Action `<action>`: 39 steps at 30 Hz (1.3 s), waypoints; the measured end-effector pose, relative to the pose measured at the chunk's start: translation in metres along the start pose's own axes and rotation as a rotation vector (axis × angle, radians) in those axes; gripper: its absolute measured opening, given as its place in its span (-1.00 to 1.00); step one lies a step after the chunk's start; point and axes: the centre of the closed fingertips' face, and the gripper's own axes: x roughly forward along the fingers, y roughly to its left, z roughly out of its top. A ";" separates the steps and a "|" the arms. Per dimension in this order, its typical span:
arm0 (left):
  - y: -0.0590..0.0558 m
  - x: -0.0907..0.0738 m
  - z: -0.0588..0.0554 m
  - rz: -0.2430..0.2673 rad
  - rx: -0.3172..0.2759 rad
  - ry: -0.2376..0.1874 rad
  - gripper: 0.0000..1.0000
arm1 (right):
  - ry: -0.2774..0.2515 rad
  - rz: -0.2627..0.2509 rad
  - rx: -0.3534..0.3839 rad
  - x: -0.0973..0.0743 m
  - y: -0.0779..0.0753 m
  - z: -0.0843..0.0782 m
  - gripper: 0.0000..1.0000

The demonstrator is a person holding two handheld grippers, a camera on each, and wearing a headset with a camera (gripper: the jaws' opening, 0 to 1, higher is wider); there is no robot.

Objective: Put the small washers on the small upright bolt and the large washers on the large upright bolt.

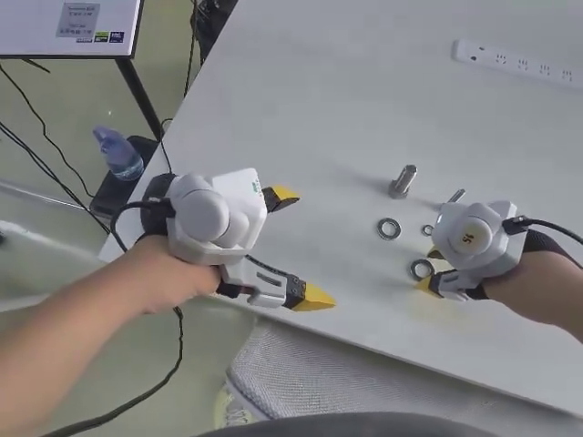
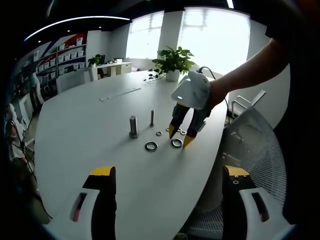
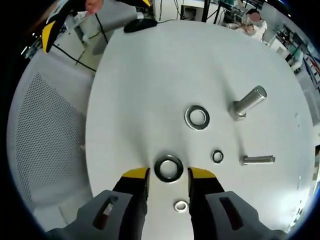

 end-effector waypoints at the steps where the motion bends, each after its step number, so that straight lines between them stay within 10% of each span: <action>1: 0.000 0.000 0.000 0.000 0.001 0.000 0.75 | 0.001 0.000 -0.001 0.001 -0.001 0.000 -0.35; 16: 0.000 -0.001 0.001 -0.015 -0.031 -0.018 0.67 | 0.058 -0.013 -0.011 0.007 -0.006 0.000 -0.49; 23: -0.002 -0.001 -0.001 -0.017 -0.027 -0.018 0.66 | 0.194 -0.004 -0.032 0.008 -0.007 0.000 -0.55; 39: -0.001 -0.004 0.014 -0.025 -0.046 -0.058 0.64 | 0.183 0.005 0.012 0.006 -0.007 -0.001 -0.61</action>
